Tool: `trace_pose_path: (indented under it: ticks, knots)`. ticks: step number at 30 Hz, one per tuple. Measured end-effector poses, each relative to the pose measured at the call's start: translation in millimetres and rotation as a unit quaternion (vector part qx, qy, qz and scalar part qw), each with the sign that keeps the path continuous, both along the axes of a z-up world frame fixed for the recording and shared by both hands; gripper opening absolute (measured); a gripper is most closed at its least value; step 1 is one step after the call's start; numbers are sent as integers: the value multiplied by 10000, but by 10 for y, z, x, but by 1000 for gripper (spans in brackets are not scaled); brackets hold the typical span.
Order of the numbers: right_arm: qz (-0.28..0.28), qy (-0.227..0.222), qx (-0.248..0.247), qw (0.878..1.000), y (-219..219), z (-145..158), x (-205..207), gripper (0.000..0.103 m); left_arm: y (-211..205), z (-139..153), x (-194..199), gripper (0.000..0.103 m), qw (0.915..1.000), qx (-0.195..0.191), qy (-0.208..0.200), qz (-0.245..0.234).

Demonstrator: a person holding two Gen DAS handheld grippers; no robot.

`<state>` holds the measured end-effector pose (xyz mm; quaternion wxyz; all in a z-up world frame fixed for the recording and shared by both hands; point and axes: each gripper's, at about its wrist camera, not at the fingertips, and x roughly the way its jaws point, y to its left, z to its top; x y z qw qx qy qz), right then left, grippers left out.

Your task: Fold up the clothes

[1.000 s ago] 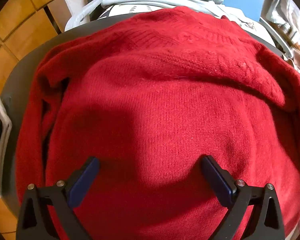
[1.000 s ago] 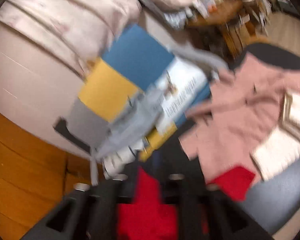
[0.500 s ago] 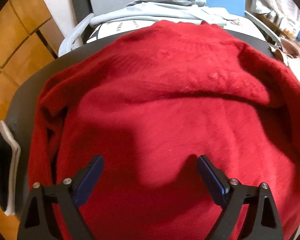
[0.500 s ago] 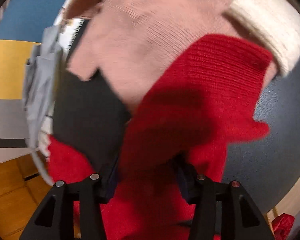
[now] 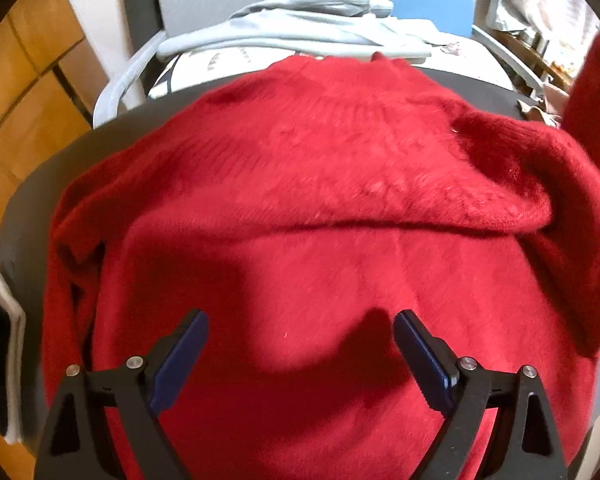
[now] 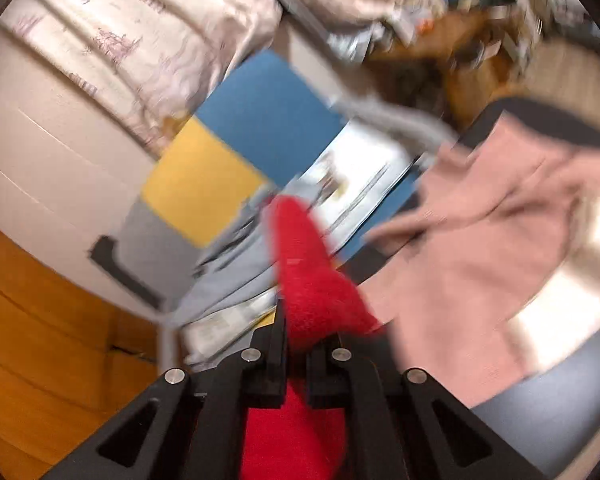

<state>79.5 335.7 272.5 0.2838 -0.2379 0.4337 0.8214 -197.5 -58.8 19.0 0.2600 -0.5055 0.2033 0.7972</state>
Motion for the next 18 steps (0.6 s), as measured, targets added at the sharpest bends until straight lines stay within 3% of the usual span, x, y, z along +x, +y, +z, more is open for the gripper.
trace_pose_path:
  ticks: [2,4,6,8,10,12,13,14,15,18]
  knots:
    - [-480,-471,-41,9977,198,-312,243,4,56,-6,-18,95,10000,13,-7,-40]
    - [-1045,-936,-430,9892,426,-840,504,4,91,-2,11,95,10000,0,-45,-17]
    - [-1400,-1580,-779,9744,619,-1416,709,5,116,-2,0,95,9999,28,-95,-10]
    - [-1459,-2400,-1104,9534,753,-1905,858,13,147,7,2,92,9999,16,-113,-37]
    - [-1793,-2789,-1113,9368,687,-2014,969,25,177,23,-10,88,9998,39,-154,-115]
    - [-2194,-2997,-870,9244,537,-1936,1037,25,206,33,-55,86,9997,41,-93,-210]
    - [-2398,-3129,-520,9175,399,-1788,1007,26,219,30,-87,86,9997,40,-33,-242]
    - [-2418,-3159,-216,9172,261,-1674,932,29,218,34,-70,86,9997,30,-12,-258]
    - [-2240,-3081,38,9246,124,-1596,809,29,215,39,-45,86,9996,19,2,-270]
    - [-812,-2710,534,9577,-240,-1645,177,29,215,-31,12,85,9996,-102,-109,-257]
